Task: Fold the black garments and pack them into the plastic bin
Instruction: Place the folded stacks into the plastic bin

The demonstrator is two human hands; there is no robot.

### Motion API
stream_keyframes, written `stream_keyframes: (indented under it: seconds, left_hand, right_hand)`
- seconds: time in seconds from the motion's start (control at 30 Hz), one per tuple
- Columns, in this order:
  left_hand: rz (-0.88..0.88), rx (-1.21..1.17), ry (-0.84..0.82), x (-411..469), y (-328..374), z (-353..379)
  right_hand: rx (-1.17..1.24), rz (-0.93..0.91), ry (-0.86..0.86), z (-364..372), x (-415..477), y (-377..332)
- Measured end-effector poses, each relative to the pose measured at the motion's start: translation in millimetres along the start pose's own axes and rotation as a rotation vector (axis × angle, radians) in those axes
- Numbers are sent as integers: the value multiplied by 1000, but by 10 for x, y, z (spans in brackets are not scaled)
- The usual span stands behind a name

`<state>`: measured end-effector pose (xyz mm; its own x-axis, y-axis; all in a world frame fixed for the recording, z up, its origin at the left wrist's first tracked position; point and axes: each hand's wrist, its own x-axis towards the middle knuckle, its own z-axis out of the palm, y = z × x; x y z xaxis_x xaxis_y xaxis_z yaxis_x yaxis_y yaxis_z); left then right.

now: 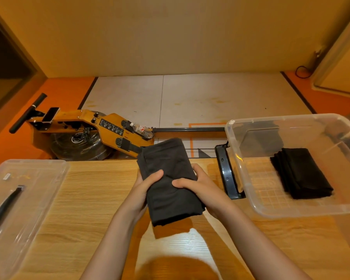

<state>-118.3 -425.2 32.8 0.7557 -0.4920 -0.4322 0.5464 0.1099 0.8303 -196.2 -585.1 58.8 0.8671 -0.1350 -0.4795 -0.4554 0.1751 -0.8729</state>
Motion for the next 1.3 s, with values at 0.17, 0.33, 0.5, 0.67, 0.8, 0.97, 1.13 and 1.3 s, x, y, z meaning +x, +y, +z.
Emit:
stream_keyframes:
  seconds: [0.17,0.33,0.5,0.67,0.8,0.97,1.13,1.3]
  left_hand:
    - [10,24,-70,74,138,374]
    - [29,-30,-108,234,210,989]
    - [51,49,-153,409,251,1699]
    - [-46,51,-206,565,135,2304]
    - [-113,95,-222,732,10,2624]
    - [-175,76,-35,963,-451,2822]
    - [-320,125,98,1115,-837,2789]
    - [-365,197,176,1240,-1034,2798]
  right_hand:
    - [37,-49,-32,-338,-240,-151]
    - [152,-78,-86,-835,-512,-338]
    - [288,-74,-27,-1422,-704,-433]
    - [344,-99,91,-1989,-766,-441]
    - [364,-6,68,-2438,-739,-409]
    - [334,177,-25,-2909,-599,-291]
    - [207,406,-131,-3137,-320,-96]
    - [138,529,-183,-3259,-75,112]
